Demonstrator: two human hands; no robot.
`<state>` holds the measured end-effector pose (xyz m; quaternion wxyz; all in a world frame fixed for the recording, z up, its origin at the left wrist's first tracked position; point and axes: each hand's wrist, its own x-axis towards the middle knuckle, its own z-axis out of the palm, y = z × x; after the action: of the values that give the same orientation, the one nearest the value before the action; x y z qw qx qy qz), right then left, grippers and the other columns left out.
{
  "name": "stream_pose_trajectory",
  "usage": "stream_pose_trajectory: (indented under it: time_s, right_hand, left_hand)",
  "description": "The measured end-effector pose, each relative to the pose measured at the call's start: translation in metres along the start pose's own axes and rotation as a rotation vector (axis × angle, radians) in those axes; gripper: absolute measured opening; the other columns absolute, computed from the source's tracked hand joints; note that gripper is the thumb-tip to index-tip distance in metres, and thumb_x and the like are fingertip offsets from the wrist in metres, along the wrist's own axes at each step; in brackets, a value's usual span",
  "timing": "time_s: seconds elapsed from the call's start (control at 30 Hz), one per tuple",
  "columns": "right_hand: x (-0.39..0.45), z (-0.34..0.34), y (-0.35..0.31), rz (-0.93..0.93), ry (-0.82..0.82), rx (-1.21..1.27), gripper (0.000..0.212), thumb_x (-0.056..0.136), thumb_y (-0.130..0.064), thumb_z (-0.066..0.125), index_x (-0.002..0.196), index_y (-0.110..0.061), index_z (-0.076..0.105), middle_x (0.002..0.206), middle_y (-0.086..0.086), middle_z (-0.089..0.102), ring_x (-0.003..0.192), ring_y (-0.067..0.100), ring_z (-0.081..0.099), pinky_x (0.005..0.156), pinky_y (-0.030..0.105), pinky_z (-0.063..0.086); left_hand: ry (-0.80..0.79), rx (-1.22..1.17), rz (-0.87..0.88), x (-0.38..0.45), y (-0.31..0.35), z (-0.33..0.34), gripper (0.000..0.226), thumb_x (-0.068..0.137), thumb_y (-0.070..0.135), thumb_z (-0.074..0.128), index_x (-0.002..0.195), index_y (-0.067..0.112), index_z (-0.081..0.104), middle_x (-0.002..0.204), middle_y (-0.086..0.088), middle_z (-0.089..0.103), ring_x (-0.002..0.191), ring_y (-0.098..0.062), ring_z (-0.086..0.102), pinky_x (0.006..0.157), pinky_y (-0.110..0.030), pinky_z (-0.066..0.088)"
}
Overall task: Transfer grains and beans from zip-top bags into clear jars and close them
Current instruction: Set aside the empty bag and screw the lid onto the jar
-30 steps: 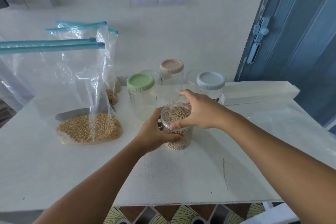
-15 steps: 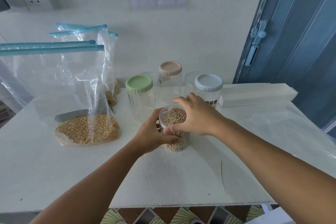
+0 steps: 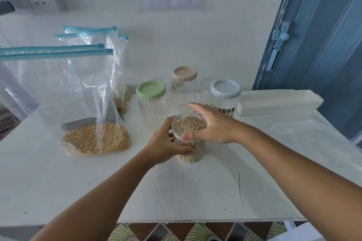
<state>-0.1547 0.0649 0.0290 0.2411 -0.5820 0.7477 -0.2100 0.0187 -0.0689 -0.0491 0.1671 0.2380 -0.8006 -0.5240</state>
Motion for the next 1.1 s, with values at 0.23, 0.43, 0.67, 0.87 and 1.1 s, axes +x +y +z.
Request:
stream_pose_trajectory:
  time_s: [0.23, 0.43, 0.67, 0.87, 1.1]
  right_hand:
    - [0.000, 0.006, 0.001, -0.003, 0.123, -0.006, 0.118, 0.062, -0.075, 0.085, 0.157, -0.037, 0.026, 0.152, -0.003, 0.040, 0.143, 0.011, 0.041, 0.113, 0.036, 0.041]
    - [0.001, -0.007, 0.002, -0.009, -0.028, 0.066, 0.097, 0.071, -0.071, 0.082, 0.154, -0.047, 0.036, 0.151, -0.009, 0.039, 0.142, 0.010, 0.040, 0.114, 0.038, 0.041]
    - [0.005, -0.007, -0.002, 0.068, 0.094, -0.009, 0.116, 0.055, -0.076, 0.087, 0.153, -0.033, 0.041, 0.143, -0.007, 0.052, 0.122, 0.008, 0.053, 0.099, 0.031, 0.047]
    - [0.006, -0.009, -0.009, -0.013, -0.013, -0.075, 0.113, 0.069, -0.071, 0.083, 0.160, -0.038, 0.024, 0.156, -0.008, 0.039, 0.144, 0.011, 0.038, 0.114, 0.035, 0.039]
    - [0.009, 0.005, -0.013, 0.074, 0.140, -0.224, 0.117, 0.057, -0.094, 0.067, 0.151, -0.036, 0.031, 0.141, -0.002, 0.047, 0.129, 0.019, 0.051, 0.102, 0.042, 0.049]
  left_hand:
    - [0.004, -0.004, 0.001, 0.000, 0.000, 0.000, 0.107, 0.052, 0.037, 0.104, 0.141, 0.046, 0.045, 0.127, 0.018, 0.066, 0.118, -0.006, 0.064, 0.104, -0.042, 0.057]
    - [-0.066, 0.025, 0.009, 0.005, 0.004, -0.007, 0.123, 0.056, 0.026, 0.105, 0.152, 0.048, 0.030, 0.132, 0.010, 0.063, 0.119, -0.013, 0.066, 0.097, -0.037, 0.061]
    - [-0.125, 0.056, -0.004, 0.013, 0.011, -0.018, 0.106, 0.058, 0.025, 0.105, 0.143, 0.042, 0.043, 0.128, 0.008, 0.065, 0.116, -0.014, 0.069, 0.094, -0.043, 0.063]
    - [-0.098, 0.040, 0.003, 0.012, 0.004, -0.016, 0.104, 0.057, 0.030, 0.105, 0.141, 0.043, 0.044, 0.129, 0.011, 0.065, 0.116, -0.013, 0.068, 0.096, -0.042, 0.062]
    - [-0.109, 0.036, -0.010, 0.012, 0.004, -0.017, 0.111, 0.057, 0.029, 0.105, 0.144, 0.043, 0.039, 0.128, 0.007, 0.066, 0.114, -0.016, 0.070, 0.093, -0.044, 0.063]
